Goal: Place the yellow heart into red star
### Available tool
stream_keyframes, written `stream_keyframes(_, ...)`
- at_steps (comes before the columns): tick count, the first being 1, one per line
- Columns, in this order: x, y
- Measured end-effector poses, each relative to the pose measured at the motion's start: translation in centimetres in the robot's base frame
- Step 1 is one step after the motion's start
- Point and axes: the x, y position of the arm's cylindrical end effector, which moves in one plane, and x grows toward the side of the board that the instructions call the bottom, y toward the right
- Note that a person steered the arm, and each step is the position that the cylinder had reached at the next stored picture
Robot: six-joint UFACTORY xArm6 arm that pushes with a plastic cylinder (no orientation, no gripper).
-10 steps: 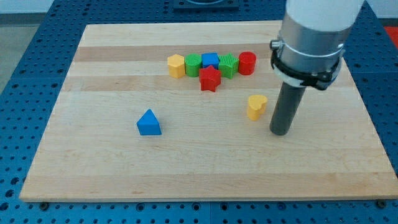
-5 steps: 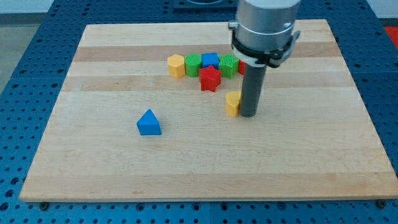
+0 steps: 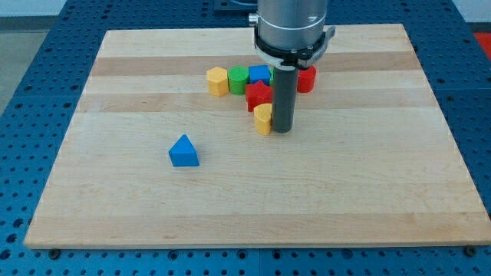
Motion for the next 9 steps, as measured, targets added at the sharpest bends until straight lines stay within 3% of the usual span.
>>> stream_keyframes(3, -0.4, 0.0)
stream_keyframes(6, 3.6, -0.1)
stream_keyframes(9, 3.7, -2.1)
